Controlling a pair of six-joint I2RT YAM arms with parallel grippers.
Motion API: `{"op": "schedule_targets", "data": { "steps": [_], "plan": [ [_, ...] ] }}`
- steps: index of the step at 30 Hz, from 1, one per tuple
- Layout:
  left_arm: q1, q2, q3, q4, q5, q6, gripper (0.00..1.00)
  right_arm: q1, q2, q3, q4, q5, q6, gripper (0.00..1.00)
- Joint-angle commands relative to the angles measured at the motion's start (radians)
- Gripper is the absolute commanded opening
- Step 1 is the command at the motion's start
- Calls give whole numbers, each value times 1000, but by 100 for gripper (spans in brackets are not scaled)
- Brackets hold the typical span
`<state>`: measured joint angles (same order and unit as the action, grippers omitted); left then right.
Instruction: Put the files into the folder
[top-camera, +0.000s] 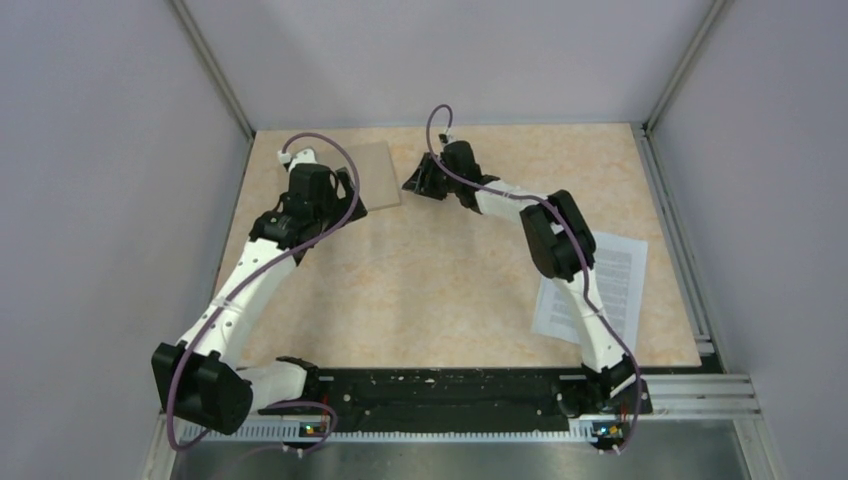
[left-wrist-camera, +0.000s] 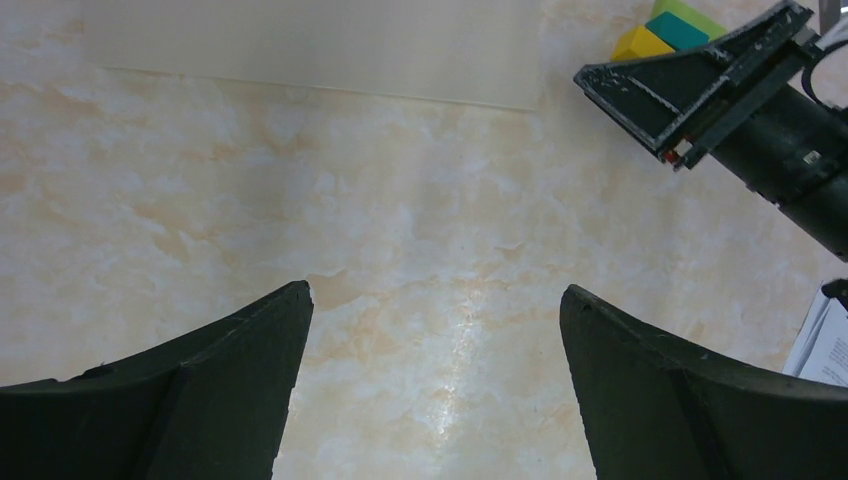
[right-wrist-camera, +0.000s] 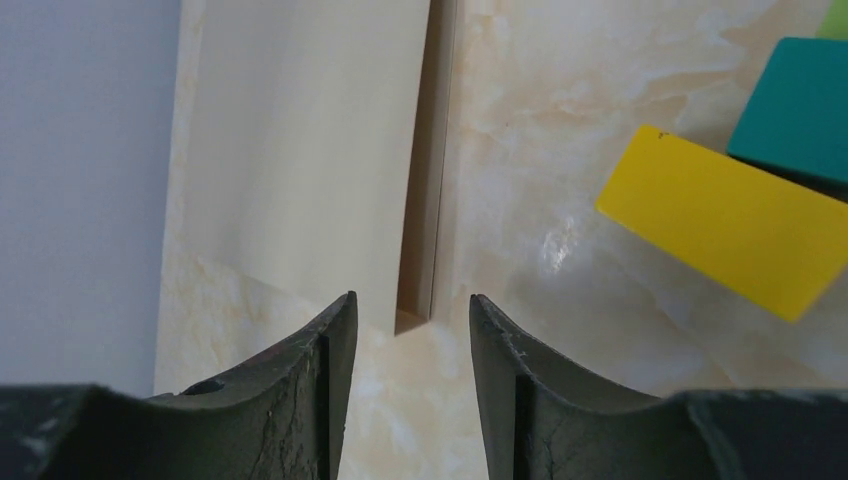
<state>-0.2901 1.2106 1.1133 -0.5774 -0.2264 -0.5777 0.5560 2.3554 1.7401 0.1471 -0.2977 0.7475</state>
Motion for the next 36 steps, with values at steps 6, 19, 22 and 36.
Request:
{"op": "schedule_targets", "data": {
  "steps": [6,19,22,36],
  "plan": [
    [6,-51,-17,-5,11,26,99,49,183,269,-27,-40,56,44],
    [11,-42,-17,1,28,27,99,71,255,330,-31,-69,95,42],
    [13,-43,-17,1,23,26,99,70,268,344,-22,-88,108,40],
    [61,32,146,-70,-93,-359,99,92,91,95,172,-223,67,0]
  ]
}}
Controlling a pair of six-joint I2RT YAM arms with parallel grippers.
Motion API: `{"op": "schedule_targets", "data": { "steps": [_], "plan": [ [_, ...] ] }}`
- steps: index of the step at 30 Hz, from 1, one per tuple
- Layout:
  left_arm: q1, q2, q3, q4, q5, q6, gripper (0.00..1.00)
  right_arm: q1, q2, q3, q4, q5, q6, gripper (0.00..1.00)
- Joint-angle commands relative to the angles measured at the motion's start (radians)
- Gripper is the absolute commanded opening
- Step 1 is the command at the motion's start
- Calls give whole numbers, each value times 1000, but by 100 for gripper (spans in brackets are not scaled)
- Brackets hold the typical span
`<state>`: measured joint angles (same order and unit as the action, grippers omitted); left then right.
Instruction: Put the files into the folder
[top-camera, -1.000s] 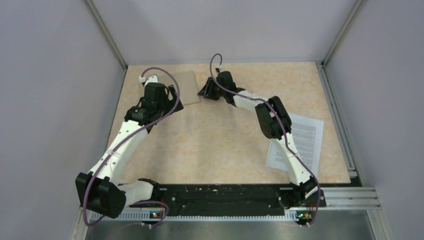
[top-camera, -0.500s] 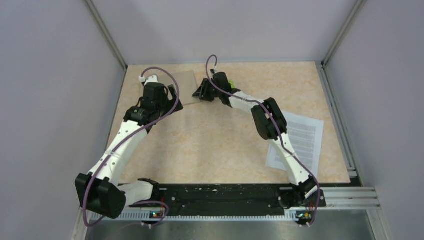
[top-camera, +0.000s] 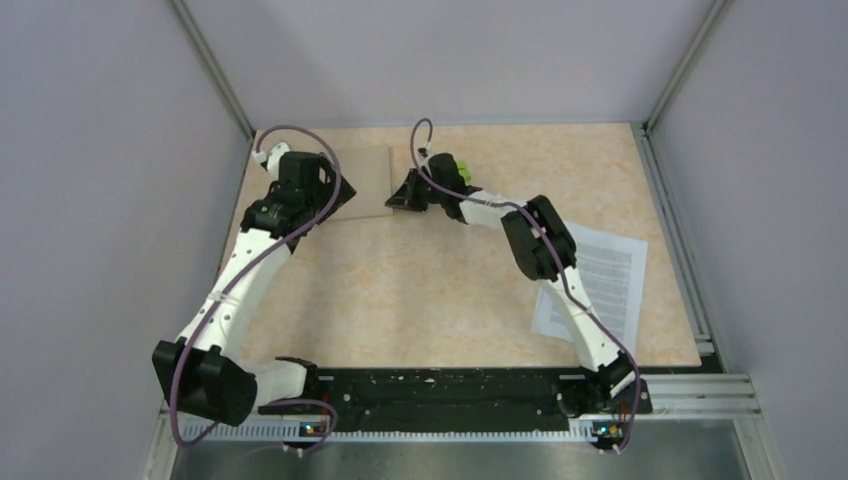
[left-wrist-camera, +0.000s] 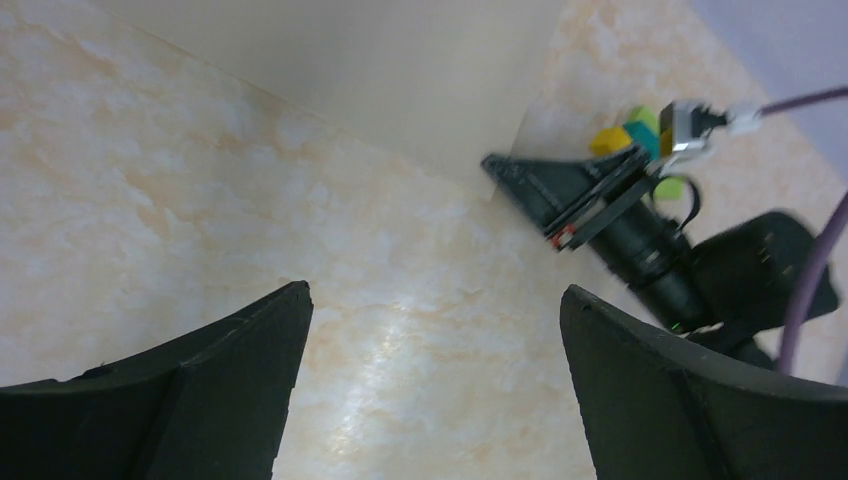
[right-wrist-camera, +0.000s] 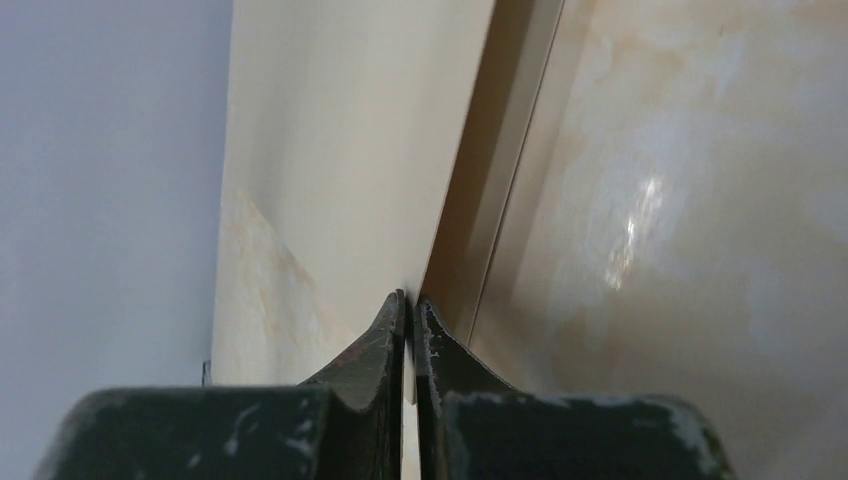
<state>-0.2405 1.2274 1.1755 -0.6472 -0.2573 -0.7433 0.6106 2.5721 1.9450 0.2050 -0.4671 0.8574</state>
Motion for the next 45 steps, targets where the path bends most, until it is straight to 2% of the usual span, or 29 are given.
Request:
{"op": "schedule_targets", "data": {
  "steps": [1,7,11,17,23,30,45],
  "plan": [
    [13,23,99,1,-69,-229,99,40,-158,-154,137,-55,-54,0],
    [19,117,201,-19,-128,-397,99,86,-369,-432,233,8,-165,0],
    [39,187,286,-56,-126,-446,99,135,-516,-615,284,70,-229,0],
    [82,250,374,-122,-159,-484,99,211,-668,-779,302,186,-330,0],
    [136,294,391,-162,-147,-488,99,292,-750,-834,260,305,-433,0],
    [177,324,387,-173,-129,-413,98,366,-771,-847,218,417,-543,0],
    [197,330,410,-214,-134,-369,94,457,-769,-857,193,547,-660,0]
  ]
}}
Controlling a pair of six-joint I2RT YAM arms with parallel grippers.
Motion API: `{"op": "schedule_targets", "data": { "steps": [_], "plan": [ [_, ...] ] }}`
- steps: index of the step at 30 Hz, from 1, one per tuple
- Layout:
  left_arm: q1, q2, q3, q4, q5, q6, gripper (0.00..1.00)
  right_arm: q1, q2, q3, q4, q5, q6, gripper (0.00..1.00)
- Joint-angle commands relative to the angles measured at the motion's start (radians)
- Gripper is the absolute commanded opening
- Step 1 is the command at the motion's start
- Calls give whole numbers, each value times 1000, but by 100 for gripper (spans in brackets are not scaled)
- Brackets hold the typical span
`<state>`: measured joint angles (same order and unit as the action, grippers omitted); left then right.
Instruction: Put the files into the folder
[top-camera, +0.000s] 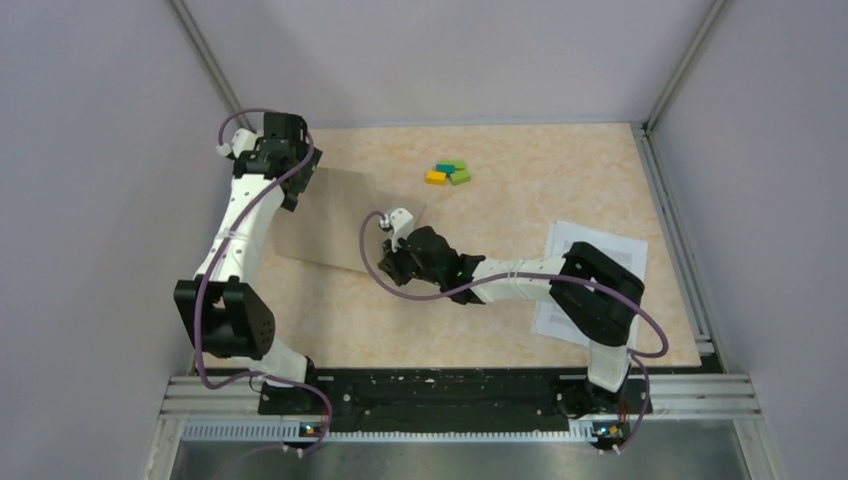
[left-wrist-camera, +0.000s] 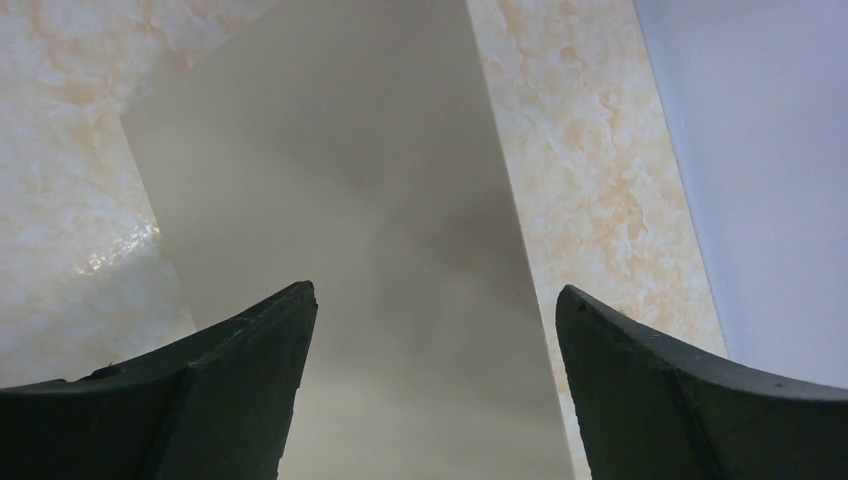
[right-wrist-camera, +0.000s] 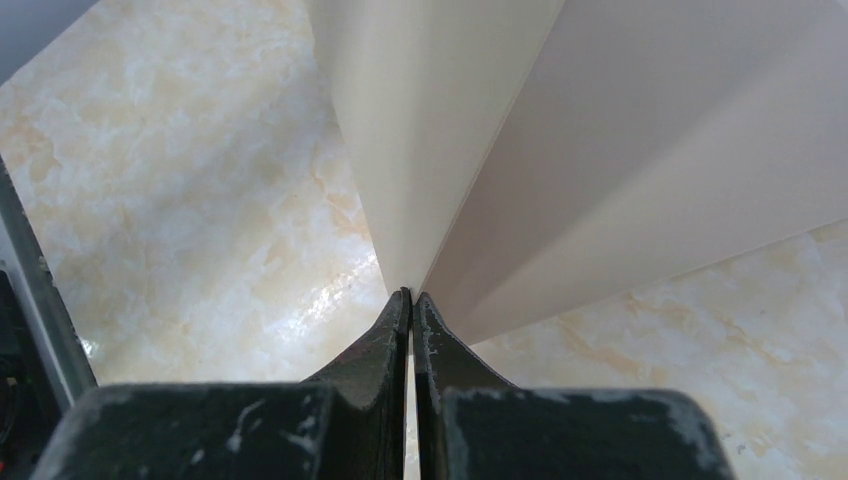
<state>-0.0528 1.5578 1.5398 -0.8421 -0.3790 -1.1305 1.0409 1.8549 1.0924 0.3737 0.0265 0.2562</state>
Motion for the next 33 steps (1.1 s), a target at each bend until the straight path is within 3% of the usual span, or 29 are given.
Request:
{"op": "schedule_targets", "data": {
  "steps": [1,18,21,24,25,26,30,33],
  "plan": [
    [11,3,53,-24,-11,19,93,31,-52,-4,22,58,-62,0],
    [26,10,44,-74,-8,52,60,88,-65,-29,38,147,-112,0],
    [26,-25,14,-77,-3,71,37,91,-76,-41,44,142,-103,0],
    [28,-76,-32,-78,5,113,2,90,-101,-53,36,125,-84,0],
    [27,-100,-52,-79,11,130,0,91,-117,-62,36,117,-76,2],
    [26,-125,-79,-74,16,148,0,90,-136,-68,30,109,-67,9],
    [26,-251,-183,-30,67,248,0,91,-236,-96,-22,70,-20,52],
    [27,-351,-246,18,179,354,0,90,-346,-125,-79,40,12,72]
  ]
}}
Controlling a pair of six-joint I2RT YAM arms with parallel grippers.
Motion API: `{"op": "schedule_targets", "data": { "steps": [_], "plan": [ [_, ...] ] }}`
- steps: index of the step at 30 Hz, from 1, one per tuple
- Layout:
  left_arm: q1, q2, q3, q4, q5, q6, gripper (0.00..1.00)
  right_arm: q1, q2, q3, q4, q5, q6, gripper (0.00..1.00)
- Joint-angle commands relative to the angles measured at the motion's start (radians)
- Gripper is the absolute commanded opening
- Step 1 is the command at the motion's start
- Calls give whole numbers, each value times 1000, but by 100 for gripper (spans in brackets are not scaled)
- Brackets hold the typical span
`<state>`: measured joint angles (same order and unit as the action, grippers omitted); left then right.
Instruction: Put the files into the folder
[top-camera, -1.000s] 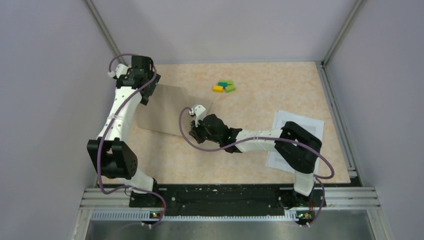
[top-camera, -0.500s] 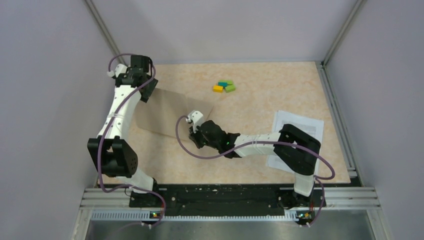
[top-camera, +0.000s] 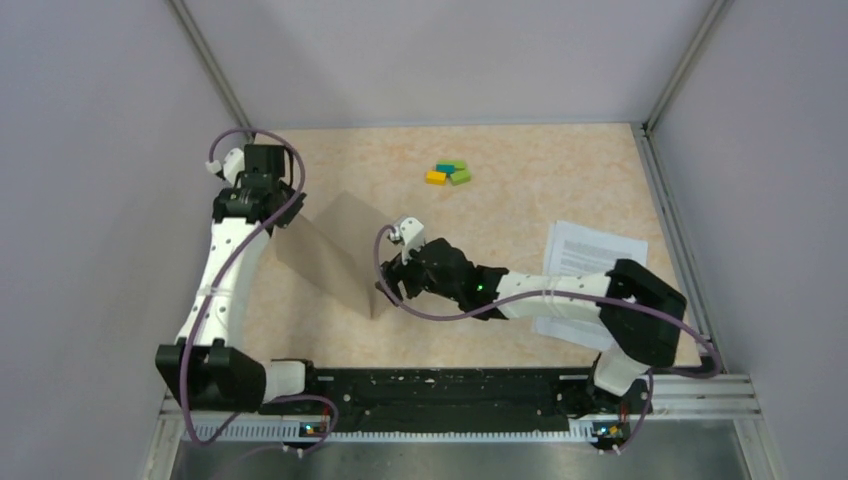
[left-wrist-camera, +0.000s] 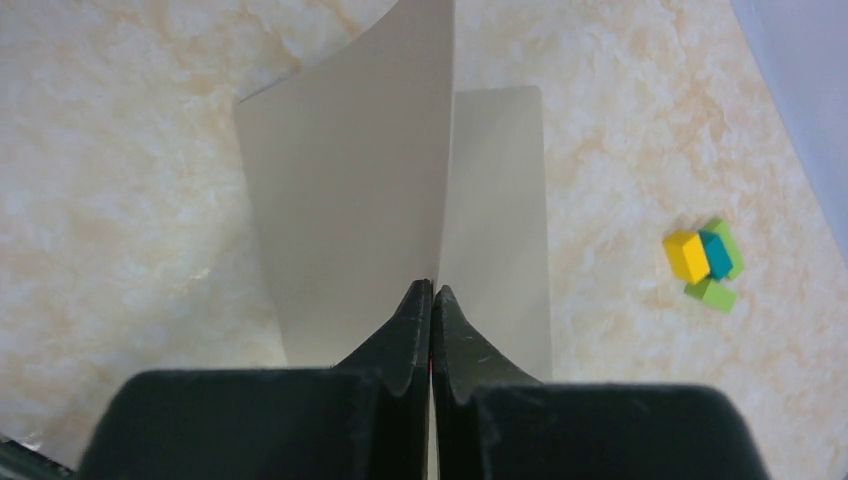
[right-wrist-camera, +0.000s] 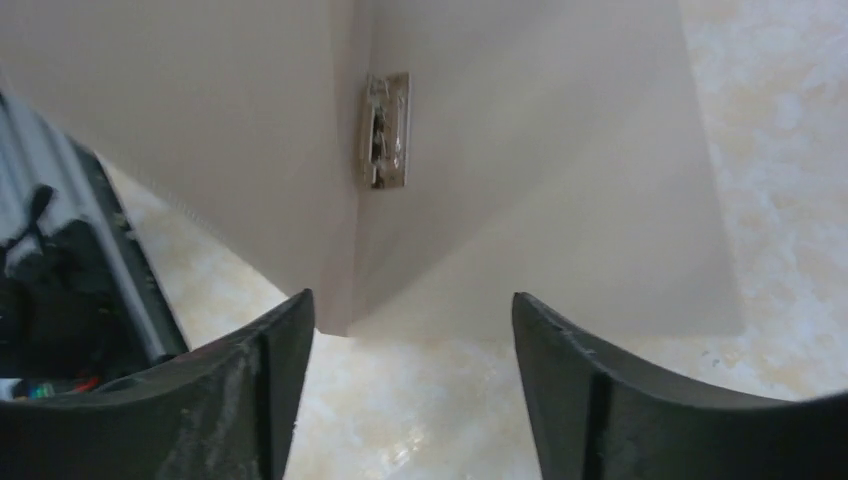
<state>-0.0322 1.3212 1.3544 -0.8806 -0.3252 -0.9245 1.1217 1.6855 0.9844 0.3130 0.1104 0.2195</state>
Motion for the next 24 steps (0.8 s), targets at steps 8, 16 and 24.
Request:
{"op": "schedule_targets", "data": {
  "steps": [8,16,24],
  "plan": [
    [-14,-283,-176,178,466,211,0,-9,-414,-35,-237,38,117,87],
    [-196,-290,-247,419,512,92,0,-155,-504,-77,-371,14,229,87],
    [-203,-254,-304,579,534,150,0,-203,-475,-100,-417,24,258,87]
  ]
}}
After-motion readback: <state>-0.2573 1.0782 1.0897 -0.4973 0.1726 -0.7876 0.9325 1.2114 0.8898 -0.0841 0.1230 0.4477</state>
